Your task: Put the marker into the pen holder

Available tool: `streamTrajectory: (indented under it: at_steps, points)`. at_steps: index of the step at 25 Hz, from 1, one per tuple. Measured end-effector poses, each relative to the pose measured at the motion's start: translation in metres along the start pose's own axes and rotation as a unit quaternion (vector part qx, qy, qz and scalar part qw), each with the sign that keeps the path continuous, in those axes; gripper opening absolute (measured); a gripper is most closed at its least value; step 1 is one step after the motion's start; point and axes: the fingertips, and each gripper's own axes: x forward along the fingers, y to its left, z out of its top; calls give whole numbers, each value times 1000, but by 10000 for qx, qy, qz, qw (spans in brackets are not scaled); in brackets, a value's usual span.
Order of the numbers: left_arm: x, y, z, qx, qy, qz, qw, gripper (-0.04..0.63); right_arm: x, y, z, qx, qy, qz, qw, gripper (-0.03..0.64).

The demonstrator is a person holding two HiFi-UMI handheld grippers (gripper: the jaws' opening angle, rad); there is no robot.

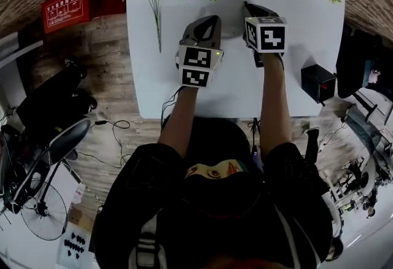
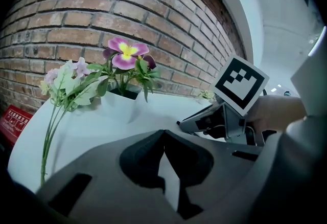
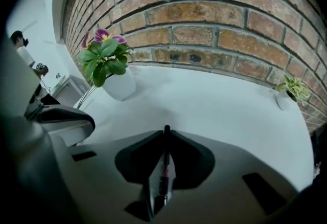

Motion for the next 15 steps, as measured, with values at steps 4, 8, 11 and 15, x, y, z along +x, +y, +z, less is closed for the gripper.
streamTrajectory:
  at_steps: [4,8,11,15]
  points:
    - [1,-2,1,47,-19,72,10000,2,-8,-5,2,134,-182,81,9997,44]
    - [-1,-8,-4,144,-22,266,9995,2,-26,-6,8,128,-629,259,9976,44]
    - [-3,-28,-2,170,-36,306,9994,2,-48,-13,7,165,-936,346,9949,44]
    - [-3,-49,6,266,-101,329,9991,2,-78,-16,11,226,-1450,502,9879,44]
